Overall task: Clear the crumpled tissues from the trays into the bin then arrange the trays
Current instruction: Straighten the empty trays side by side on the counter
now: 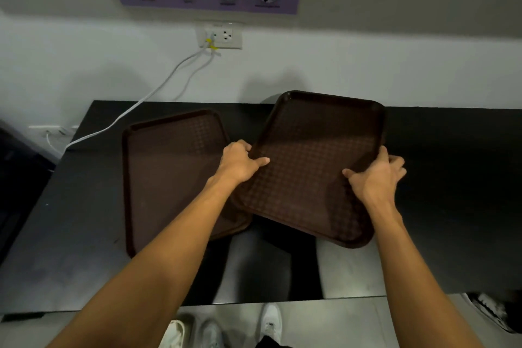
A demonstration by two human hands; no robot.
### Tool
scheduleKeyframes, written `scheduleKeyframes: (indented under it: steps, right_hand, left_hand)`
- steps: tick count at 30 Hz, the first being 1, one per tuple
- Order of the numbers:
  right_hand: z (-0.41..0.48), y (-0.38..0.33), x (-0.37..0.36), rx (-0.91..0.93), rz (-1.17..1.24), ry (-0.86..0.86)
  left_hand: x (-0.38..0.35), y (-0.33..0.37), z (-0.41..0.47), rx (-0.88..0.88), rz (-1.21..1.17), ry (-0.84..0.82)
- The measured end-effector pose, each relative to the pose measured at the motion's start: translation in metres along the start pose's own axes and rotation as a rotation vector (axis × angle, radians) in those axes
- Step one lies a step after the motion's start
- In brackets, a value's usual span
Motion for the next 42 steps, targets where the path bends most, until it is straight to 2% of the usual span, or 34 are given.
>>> scheduleKeyframes:
  steps: [5, 13, 22, 25, 34, 42]
  right_hand:
    - [-0.034, -0.048, -0.047, 0.063, -0.033, -0.134]
    - [-0.096, -0.121, -0.154, 0.258, -0.067, -0.346]
    - [-0.135, -0.170, -0.234, 0.441, -0.132, -0.524]
    - [-0.138, -0.172, -0.248, 0.483, -0.204, -0.525]
    - [-0.136, -0.177, -0.257, 0.681, -0.348, -0.349]
    - [-0.123, -0.173, -0.269, 0.689, -0.293, -0.464]
  left_hand:
    - [0.061, -0.060, -0.019, 0.108, -0.005, 0.078]
    - [0.148, -0.162, -0.070, 0.290, 0.138, 0.196]
    - [0.184, -0.229, -0.108, 0.477, 0.236, 0.318]
    - [0.181, -0.235, -0.114, 0.495, 0.255, 0.353]
    - [0.173, -0.225, -0.104, 0.496, 0.362, 0.405]
    - [0.157, -0.226, -0.093, 0.480, 0.341, 0.387]
Point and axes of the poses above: each hand's wrist, its own z-axis towards the middle knuckle, its own x-axis out of the back of the hand, y = z × x, the point moved 8 cm from there along z, towards the middle knuckle, and after that the axes turned 1 degree about y, right-handed, at the moved point
